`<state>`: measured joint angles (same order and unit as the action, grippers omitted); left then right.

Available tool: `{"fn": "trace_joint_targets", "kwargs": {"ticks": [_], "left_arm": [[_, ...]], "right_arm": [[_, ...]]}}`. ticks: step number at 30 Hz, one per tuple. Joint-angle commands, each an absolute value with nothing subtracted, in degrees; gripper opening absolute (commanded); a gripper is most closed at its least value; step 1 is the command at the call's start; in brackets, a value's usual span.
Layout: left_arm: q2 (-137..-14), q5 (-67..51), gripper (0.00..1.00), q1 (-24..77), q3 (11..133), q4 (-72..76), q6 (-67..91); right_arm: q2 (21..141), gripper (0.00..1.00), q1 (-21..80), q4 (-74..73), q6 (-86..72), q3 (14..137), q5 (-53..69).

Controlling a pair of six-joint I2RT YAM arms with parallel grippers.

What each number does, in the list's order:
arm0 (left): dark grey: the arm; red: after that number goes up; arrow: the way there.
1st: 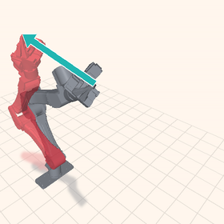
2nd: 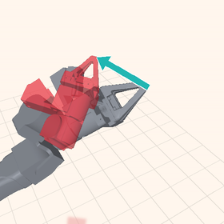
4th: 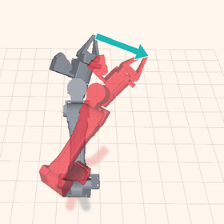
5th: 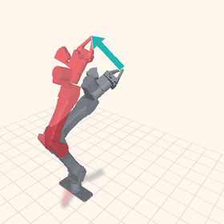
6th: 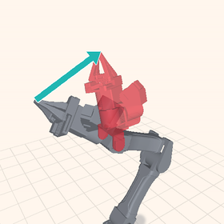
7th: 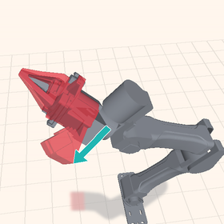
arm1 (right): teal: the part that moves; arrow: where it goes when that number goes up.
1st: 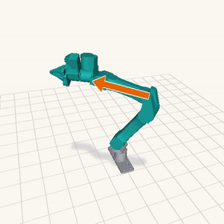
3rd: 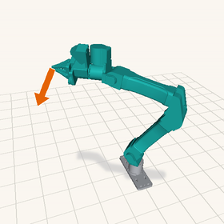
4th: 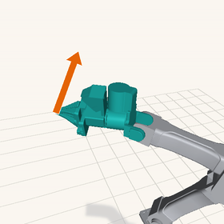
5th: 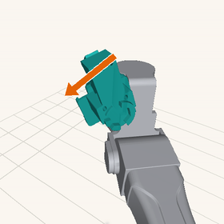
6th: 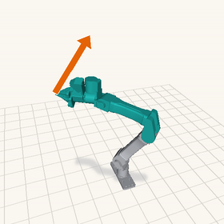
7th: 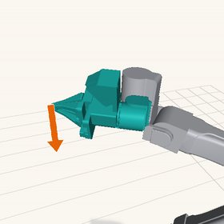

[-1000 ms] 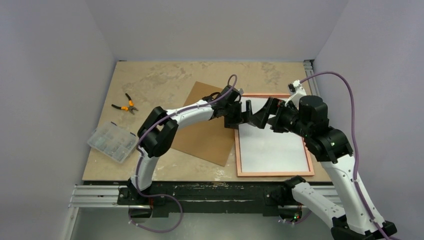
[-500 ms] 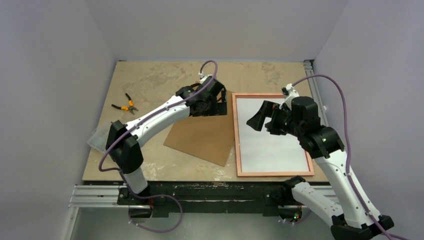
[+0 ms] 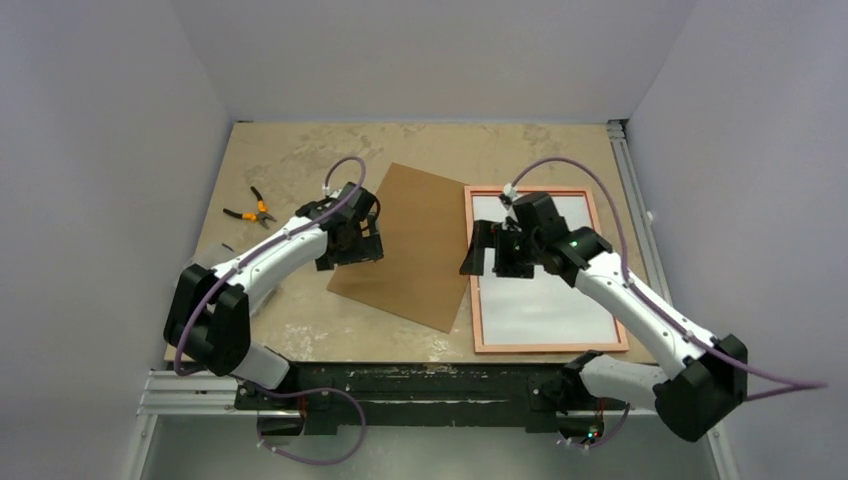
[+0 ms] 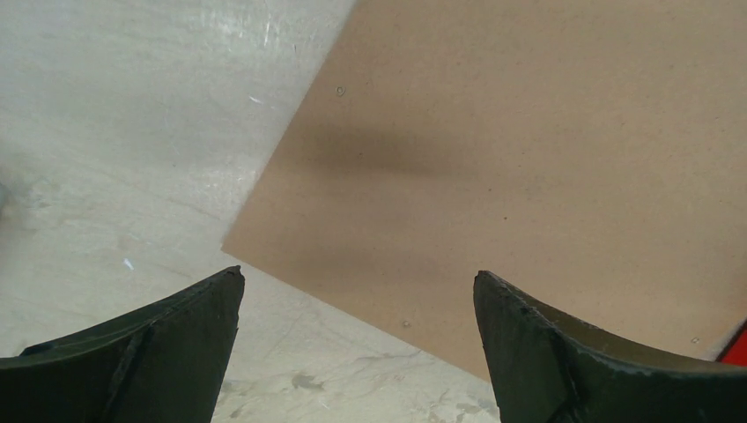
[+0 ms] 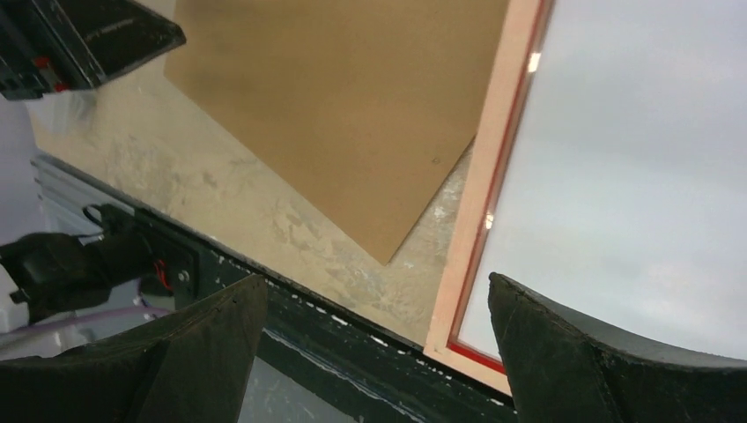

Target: Put the photo into the frame

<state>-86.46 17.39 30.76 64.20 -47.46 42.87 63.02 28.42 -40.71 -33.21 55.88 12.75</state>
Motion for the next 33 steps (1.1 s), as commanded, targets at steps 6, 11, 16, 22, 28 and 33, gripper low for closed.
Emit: {"fn": "trace_joint_targets", "kwargs": {"ticks": [6, 11, 16, 22, 28, 33], "left_arm": [[-84.5, -1.4, 0.89, 28.0, 56.3, -28.3, 45.8], [-86.7, -1.0, 0.81, 30.4, 55.2, -27.3, 46.5], [-91.6, 2.7, 0.68, 33.7, 56.5, -31.3, 47.0], [-95.3, 5.0, 0.65, 36.9, 55.0, -35.7, 51.3], [-92.0, 5.1, 0.65, 37.3, 47.7, -35.5, 56.0], [-92.0, 6.0, 0.64, 37.3, 45.0, -36.5, 57.6]], "right_arm": [[80.3, 0.94, 40.4, -33.4, -32.8, 60.0, 6.5], [88.9, 0.94, 44.0, -32.1, -32.5, 63.7, 1.7], [96.3, 0.94, 46.6, -32.4, -32.4, 67.7, -1.5], [99.3, 0.94, 46.8, -33.0, -32.6, 67.8, -7.8], [102.5, 0.95, 46.8, -34.3, -33.3, 69.5, -12.7], [103.6, 0.97, 46.7, -35.3, -33.5, 70.7, -15.8]]}}
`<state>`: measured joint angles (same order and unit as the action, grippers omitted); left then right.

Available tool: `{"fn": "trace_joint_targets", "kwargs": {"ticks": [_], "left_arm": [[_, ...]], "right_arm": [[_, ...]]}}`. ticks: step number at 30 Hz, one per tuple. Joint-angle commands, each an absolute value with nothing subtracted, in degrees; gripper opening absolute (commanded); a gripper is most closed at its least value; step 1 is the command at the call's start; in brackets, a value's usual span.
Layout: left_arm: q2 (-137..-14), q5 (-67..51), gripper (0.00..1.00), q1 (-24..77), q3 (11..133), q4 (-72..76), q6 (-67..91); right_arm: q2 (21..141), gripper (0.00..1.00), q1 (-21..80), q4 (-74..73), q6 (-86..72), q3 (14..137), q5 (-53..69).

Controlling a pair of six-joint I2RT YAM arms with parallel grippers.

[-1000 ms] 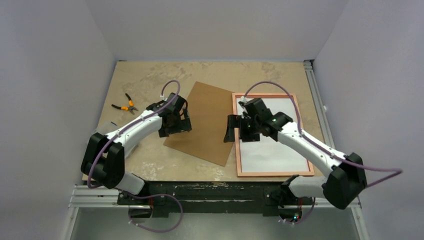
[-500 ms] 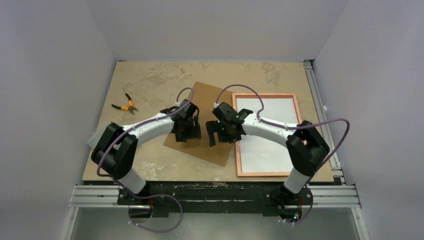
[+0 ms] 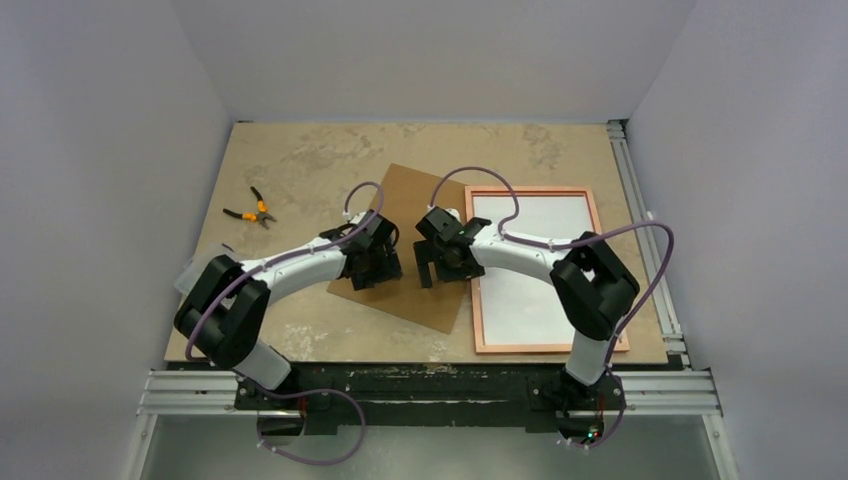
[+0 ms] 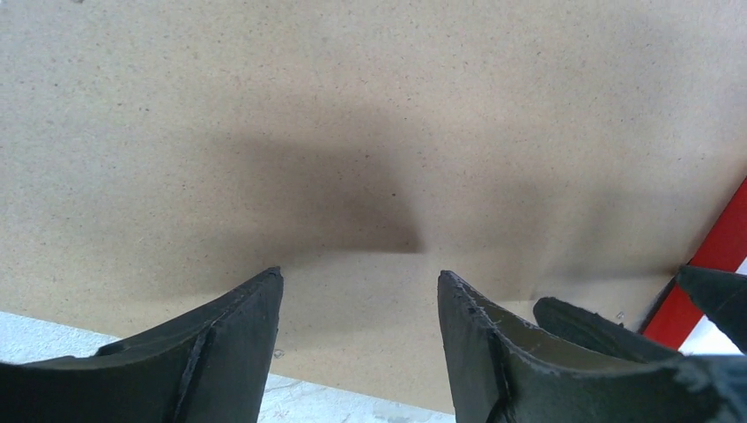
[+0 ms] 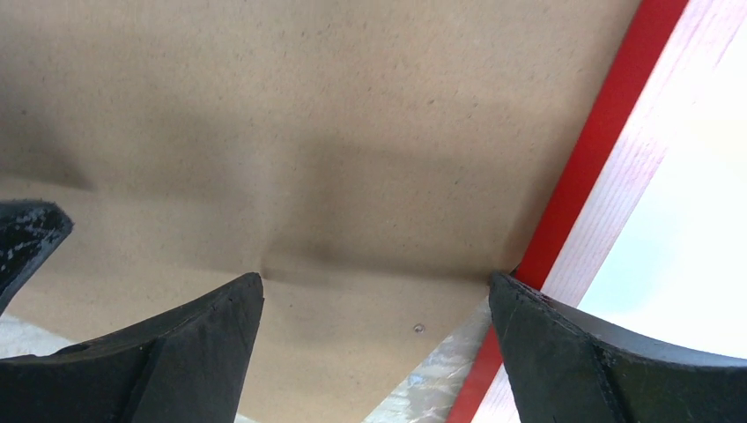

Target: Put the photo into the frame

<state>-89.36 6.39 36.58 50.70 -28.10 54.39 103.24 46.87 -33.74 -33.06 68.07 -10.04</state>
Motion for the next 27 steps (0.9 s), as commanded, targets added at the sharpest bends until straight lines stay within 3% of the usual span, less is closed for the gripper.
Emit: {"fn": "trace_joint_targets", "kwargs": {"ticks": [1, 21, 27], "left_arm": [[-91.9, 6.1, 0.64, 37.2, 44.2, -36.4, 58.0], [-80.8, 2.0, 0.63, 38.1, 28.7, -28.3, 64.6], [-71.0, 4.8, 0.85, 36.6, 33.8, -34.1, 60.5]], "right_arm": [[103.9, 0.98, 46.6, -35.4, -33.5, 70.9, -16.0], [107.1, 0.98, 38.2, -36.4, -31.9, 75.3, -14.3], [109.7, 0.98, 37.4, -36.4, -32.1, 77.1, -13.7]]}}
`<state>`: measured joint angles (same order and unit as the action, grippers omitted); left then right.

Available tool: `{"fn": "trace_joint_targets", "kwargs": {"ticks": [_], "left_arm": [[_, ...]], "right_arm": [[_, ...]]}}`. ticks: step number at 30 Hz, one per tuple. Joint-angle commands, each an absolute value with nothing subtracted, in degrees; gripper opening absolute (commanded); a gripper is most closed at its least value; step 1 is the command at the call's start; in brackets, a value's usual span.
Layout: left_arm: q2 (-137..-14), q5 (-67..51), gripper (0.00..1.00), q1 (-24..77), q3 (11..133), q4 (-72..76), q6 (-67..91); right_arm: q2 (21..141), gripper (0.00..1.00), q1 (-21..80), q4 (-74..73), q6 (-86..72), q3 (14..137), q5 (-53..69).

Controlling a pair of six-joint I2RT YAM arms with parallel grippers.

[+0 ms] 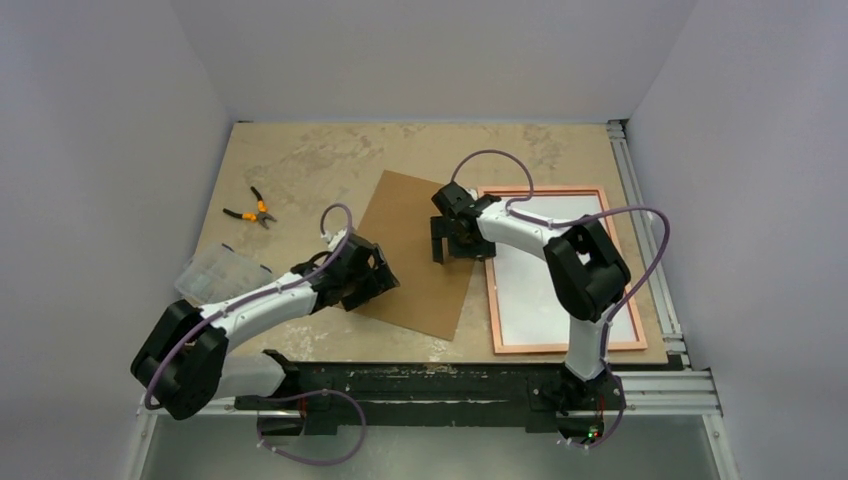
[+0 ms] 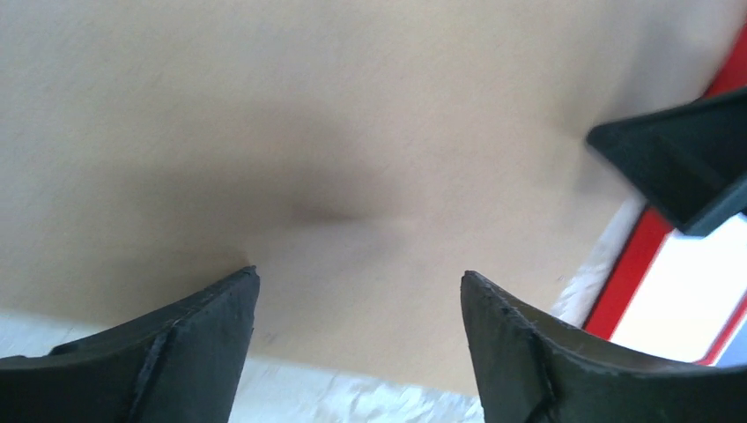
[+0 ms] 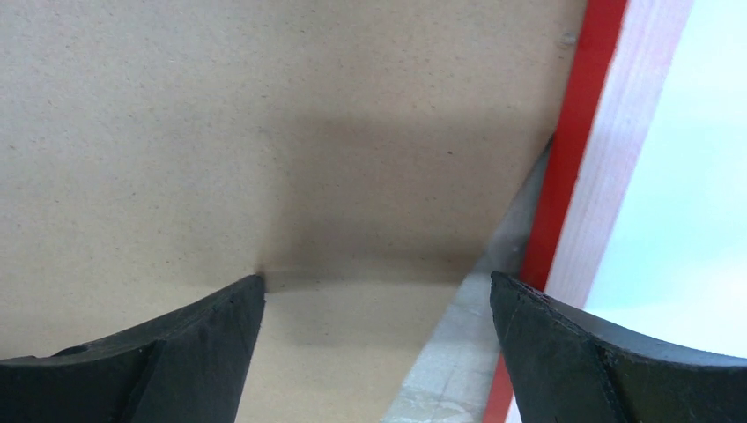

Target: Put the photo into the frame

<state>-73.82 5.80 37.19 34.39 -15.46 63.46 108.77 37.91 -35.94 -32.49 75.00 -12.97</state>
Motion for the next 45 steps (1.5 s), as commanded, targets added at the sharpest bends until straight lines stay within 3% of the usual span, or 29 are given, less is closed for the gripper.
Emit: {"fn": "trace_joint_targets", "kwargs": {"ticks": [1, 7, 18, 30, 45], "left_arm": [[-69.6, 4.9, 0.88, 35.4, 35.0, -35.1, 59.2], [-66.0, 2.0, 0.95, 24.1, 39.5, -37.2, 51.0], [-73.5, 5.7, 0.97, 12.2, 43.3, -38.3, 43.3], [-86.3, -1.7, 0.96, 11.5, 49.1, -33.2, 39.7], [-79.1, -19.1, 0.89, 15.7, 39.0, -24.4, 44.3]], "right_arm": [[109.9, 0.98, 37.2, -36.0, -32.1, 77.3, -13.3], [111.8, 0.98, 36.8, -34.3, -30.3, 79.8, -10.9], [112.4, 0.98, 36.8, -36.9, -29.3, 82.3, -9.7], [107.3, 0.98, 36.9, -35.9, -32.1, 72.4, -7.0], [111.8, 0.96, 36.9, -29.0, -26.4, 79.4, 11.3]]}}
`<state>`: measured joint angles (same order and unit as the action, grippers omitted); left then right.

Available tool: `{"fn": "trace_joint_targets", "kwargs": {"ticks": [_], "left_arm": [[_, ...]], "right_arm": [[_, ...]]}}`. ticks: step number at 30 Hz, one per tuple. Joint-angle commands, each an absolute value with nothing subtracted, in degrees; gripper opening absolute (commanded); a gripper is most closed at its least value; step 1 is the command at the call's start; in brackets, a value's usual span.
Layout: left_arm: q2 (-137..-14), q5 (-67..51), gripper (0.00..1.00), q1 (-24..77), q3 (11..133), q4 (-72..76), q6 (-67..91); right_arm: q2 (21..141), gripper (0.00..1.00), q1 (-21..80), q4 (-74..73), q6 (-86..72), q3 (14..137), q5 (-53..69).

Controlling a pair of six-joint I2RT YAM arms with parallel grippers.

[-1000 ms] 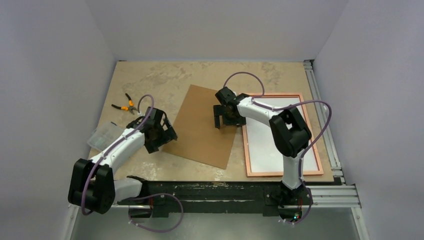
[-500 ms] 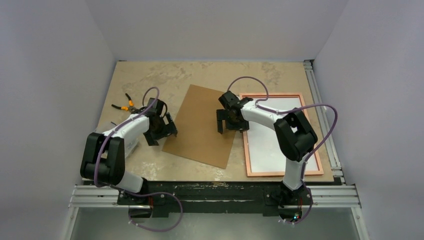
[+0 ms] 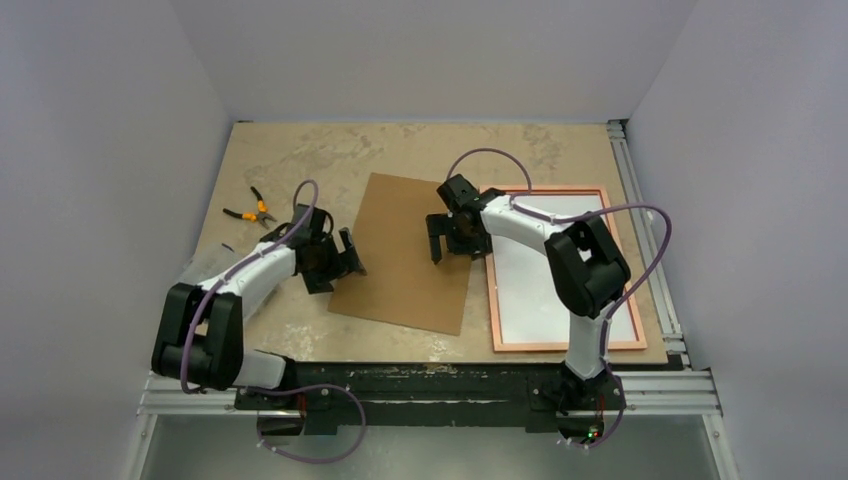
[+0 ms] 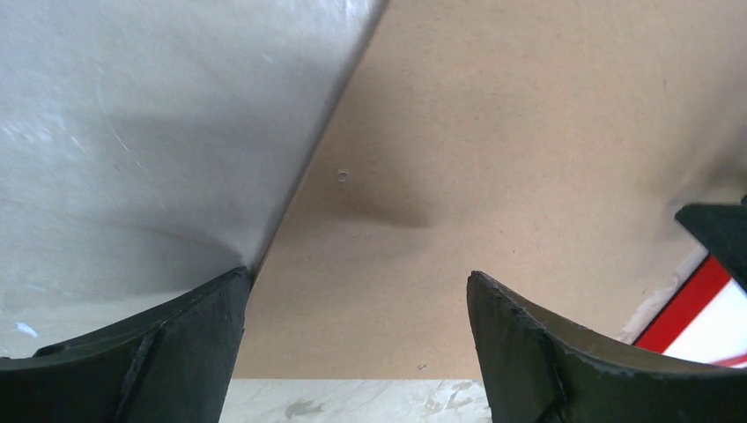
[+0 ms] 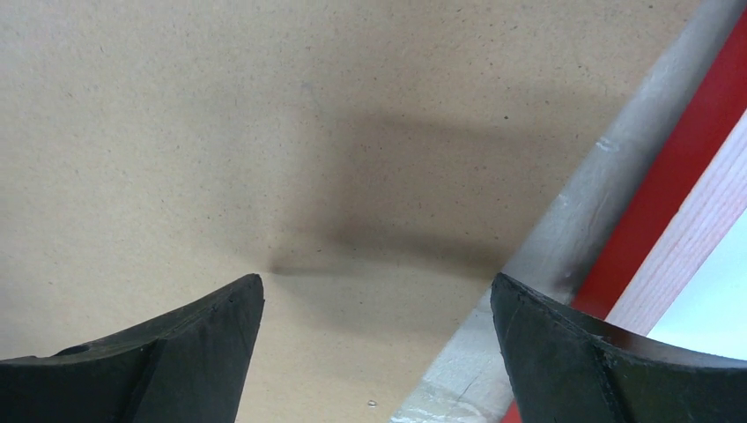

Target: Put the photo into the frame

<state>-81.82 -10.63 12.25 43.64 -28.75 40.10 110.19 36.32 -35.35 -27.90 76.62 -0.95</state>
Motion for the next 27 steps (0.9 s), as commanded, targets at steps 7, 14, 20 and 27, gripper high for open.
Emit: {"fn": "trace_joint_targets", "kwargs": {"ticks": [7, 14, 20, 27], "left_arm": [[-78.7, -18.7, 0.88, 20.9, 35.2, -20.9, 48.1], [-82.4, -18.1, 0.88, 23.2, 34.5, -18.0, 49.8], [-84.2, -18.3, 0.87, 24.8, 35.5, -16.8, 50.5], [-86.8, -18.2, 0.87, 33.3, 39.4, -13.9, 54.8]], "right_arm": [[106.0, 0.96, 36.8, -24.9, -28.8, 76.6, 19.0], [98.6, 0.96, 36.4, -20.7, -34.0, 72.2, 25.8], [90.4, 0.96, 35.9, -21.5, -37.1, 66.6, 25.2], [79.9, 0.96, 34.3, -26.0, -38.5, 60.7, 20.0]]}}
